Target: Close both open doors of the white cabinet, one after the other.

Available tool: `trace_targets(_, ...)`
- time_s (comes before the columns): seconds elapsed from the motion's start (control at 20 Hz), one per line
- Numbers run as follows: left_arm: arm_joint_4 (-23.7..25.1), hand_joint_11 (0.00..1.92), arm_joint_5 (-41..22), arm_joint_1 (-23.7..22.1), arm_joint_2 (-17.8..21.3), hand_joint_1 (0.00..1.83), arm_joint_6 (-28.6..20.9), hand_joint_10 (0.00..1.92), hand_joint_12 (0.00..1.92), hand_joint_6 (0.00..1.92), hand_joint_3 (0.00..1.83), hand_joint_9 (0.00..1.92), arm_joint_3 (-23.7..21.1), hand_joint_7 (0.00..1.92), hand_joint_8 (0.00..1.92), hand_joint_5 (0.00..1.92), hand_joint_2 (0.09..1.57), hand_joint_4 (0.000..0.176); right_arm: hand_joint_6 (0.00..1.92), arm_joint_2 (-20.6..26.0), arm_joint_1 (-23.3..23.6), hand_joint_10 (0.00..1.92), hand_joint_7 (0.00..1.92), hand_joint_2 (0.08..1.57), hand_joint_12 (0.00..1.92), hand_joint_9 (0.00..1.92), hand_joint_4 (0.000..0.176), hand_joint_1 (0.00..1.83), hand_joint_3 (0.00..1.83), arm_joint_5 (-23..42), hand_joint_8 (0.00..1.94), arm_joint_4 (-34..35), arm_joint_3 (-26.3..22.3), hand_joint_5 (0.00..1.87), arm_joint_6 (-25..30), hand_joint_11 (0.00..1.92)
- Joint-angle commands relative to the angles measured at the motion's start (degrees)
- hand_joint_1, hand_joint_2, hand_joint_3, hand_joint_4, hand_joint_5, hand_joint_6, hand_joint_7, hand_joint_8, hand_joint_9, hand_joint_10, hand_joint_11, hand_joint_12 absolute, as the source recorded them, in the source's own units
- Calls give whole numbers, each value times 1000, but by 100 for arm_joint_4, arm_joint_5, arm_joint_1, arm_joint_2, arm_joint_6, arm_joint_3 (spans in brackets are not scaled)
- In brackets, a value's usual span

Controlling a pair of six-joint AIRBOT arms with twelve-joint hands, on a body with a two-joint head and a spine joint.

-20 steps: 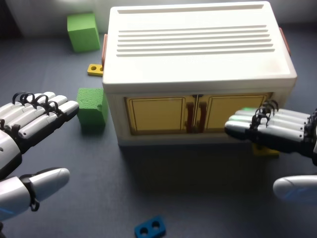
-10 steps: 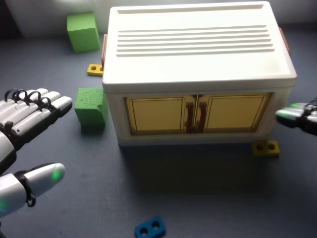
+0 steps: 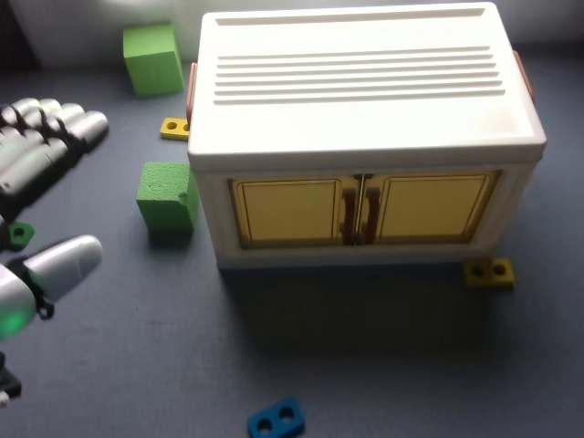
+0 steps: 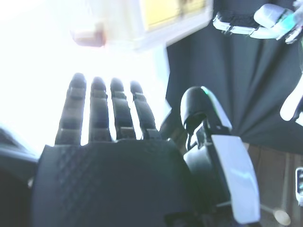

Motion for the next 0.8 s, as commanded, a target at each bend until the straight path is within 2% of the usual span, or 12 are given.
trace_targets(0.0,-76,0,-880,-86,-43,0,15,0,0,0,12,0,36,0,0,0,1485,0,8,12,42,3,61,1532,6,25,0,79,0,1037,5,362,31,117,-26,22)
trace_targets(0.05,-111,0,-970,-130,-42,0,50,0,0,0,40,0,58,0,0,0,1549,0,10,12,85,3,75,1517,0,20,0,173,0,1084,5,529,27,148,-49,4)
trace_targets(0.15,-183,0,-1146,-138,-19,0,53,0,0,0,35,0,101,0,0,0,1550,0,1,-40,289,0,41,1524,0,0,0,191,0,1083,0,576,142,133,-124,0)
trace_targets(0.2,-197,0,-1210,-149,-12,0,53,0,0,0,29,0,114,0,0,0,1543,0,1,-68,362,0,48,1544,0,0,0,254,0,1083,1,576,192,132,-124,0)
trace_targets(0.4,-200,0,-1500,-198,-1,0,56,0,0,8,20,0,137,0,0,22,1538,0,13,-131,726,0,42,1522,0,0,0,246,0,1083,7,367,297,143,-123,0)
trace_targets(0.65,-182,0,-1501,-196,-14,0,42,0,0,0,42,0,101,0,0,0,1570,0,3,-181,747,0,37,1508,0,0,0,334,0,1083,3,296,277,160,-108,0)
trace_targets(0.75,-181,0,-1501,-195,-20,0,32,0,0,10,55,0,109,0,0,26,1571,0,2,-180,760,0,51,1510,0,0,4,269,3,1084,4,226,268,164,-105,0)
